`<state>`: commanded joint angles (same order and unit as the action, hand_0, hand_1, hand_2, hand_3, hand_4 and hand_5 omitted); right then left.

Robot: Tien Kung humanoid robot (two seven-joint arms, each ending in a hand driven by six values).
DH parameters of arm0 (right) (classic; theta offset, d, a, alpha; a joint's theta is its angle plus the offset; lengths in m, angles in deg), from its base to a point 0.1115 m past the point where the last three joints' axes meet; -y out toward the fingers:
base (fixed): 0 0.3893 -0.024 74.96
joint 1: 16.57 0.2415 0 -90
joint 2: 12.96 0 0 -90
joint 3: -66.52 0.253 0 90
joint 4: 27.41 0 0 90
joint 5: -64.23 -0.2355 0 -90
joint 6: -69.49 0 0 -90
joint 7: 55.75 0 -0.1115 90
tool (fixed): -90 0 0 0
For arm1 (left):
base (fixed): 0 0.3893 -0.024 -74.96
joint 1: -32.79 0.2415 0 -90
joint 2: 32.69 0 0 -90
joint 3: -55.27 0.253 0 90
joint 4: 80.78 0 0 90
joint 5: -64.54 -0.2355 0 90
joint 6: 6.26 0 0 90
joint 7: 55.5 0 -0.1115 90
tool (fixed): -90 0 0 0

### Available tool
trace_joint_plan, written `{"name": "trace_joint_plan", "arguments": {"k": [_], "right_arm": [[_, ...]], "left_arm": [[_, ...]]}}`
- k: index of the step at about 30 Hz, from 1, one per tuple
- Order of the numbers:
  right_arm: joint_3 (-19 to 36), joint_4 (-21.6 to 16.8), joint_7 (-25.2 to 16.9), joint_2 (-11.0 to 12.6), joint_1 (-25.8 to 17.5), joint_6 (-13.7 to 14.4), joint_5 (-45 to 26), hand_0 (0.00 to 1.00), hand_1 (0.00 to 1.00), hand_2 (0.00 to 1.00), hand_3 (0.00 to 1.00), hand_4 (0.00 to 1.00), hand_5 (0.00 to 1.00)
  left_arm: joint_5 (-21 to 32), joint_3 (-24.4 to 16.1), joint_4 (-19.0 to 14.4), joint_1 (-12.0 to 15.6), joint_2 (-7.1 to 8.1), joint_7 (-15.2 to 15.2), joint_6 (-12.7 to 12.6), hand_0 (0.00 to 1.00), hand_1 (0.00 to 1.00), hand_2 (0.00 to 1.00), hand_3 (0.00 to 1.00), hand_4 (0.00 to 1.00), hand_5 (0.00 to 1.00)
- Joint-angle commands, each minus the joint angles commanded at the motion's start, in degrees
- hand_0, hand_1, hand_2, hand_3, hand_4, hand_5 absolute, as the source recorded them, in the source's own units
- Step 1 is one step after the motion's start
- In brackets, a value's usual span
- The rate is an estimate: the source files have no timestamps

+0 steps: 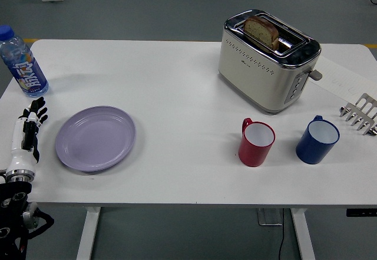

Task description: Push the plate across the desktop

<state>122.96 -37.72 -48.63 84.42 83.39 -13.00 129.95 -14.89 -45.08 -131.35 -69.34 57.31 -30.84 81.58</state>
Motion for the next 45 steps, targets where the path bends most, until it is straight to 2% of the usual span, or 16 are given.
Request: {"name": "trace_joint_plan", "arguments": {"k": [24, 38, 45], "right_arm": [[-0.02, 0.00, 0.31, 0.04, -0.66, -0.11, 0.33, 0.672, 0.636, 0.699, 0.631, 0.251, 0.145], [-0.24, 0.00, 0.28, 0.07, -0.85, -0.11, 0.49, 0.672, 0.636, 0.699, 0.632, 0.249, 0.144], [-0.42, 0.00, 0.20, 0.12, -0.70, -0.10, 0.55, 0.672, 0.634, 0.699, 0.631, 0.248, 0.143]], "left_arm": [[2.20, 6.24, 0.39, 0.19, 0.00, -0.09, 0.64, 0.841, 0.855, 0.877, 0.816, 0.644, 0.998], [3.45, 11.39, -1.20, 0.30, 0.00, -0.26, 0.92, 0.837, 0.850, 0.875, 0.811, 0.643, 0.998], [3.80, 12.40, -1.38, 0.08, 0.00, -0.33, 1.30, 0.836, 0.848, 0.872, 0.807, 0.642, 0.998]]}}
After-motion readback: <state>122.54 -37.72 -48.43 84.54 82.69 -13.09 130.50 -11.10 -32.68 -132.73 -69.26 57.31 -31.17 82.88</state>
